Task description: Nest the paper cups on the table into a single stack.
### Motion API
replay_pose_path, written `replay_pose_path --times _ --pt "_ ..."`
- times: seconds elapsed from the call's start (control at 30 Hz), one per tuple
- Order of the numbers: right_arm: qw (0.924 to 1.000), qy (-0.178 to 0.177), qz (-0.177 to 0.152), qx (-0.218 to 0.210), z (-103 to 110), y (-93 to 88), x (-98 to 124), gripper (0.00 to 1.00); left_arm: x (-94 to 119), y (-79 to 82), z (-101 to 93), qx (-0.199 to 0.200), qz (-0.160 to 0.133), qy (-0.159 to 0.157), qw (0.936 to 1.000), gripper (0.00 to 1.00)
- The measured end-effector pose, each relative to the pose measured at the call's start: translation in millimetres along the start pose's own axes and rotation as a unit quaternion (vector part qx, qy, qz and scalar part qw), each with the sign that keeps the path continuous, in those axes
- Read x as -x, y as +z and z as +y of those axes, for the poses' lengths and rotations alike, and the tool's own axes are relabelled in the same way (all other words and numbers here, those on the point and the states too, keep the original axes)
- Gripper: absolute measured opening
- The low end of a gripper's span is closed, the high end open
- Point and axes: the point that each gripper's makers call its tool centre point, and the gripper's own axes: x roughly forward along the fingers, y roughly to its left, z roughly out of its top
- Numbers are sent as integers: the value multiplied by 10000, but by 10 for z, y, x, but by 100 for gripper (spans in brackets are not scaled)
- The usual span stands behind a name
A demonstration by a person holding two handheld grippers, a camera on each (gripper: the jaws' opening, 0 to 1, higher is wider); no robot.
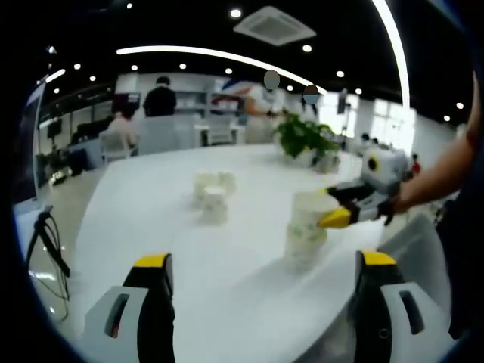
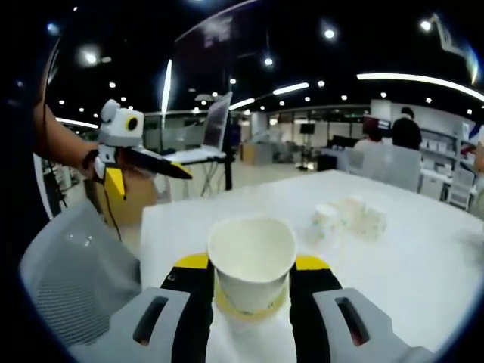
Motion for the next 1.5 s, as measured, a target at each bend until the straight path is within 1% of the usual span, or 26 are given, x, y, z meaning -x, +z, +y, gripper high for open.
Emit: replay_pose_path --times 0.07,0.37,0.6,0.63,0.67,0.73,0.93,1.0,1.17,1.23,1.37,1.5 --pt "10000 -32 -10 -61 -11 -15 -3 36 2 -5 -3 4 9 6 10000 99" --pt "9999 -21 100 -10 6 -93 -55 36 -2 -19 -6 0 43 16 10000 99" --pt "9992 0 388 33 32 -273 -103 36 -19 6 -3 -17 26 8 10000 99" --pt "9992 10 389 58 36 -284 -107 37 -19 11 -8 -12 25 3 10000 99" --pt "9993 10 367 84 34 -285 -109 37 -19 14 -13 -6 20 -3 10000 99" --pt "9993 -25 360 -19 18 -268 -111 37 -21 7 -20 -6 27 -4 10000 99" --pt "9992 -5 390 39 31 -265 -128 38 -32 -13 -37 2 55 -19 10000 99" --pt "9991 -4 409 49 26 -277 -129 41 -36 -3 -35 5 40 -19 10000 99" --pt "9990 46 436 -17 38 -265 -113 43 -49 18 -28 3 21 -24 10000 99" --pt "9990 67 435 -59 43 -252 -106 48 -55 24 -30 4 13 -29 10000 99" --pt "9992 73 375 -69 24 -182 -62 51 -69 34 -27 -21 -20 -17 10000 99" --pt "9996 30 275 -104 -41 -89 -7 56 -87 33 -44 -2 -29 -60 10000 99"
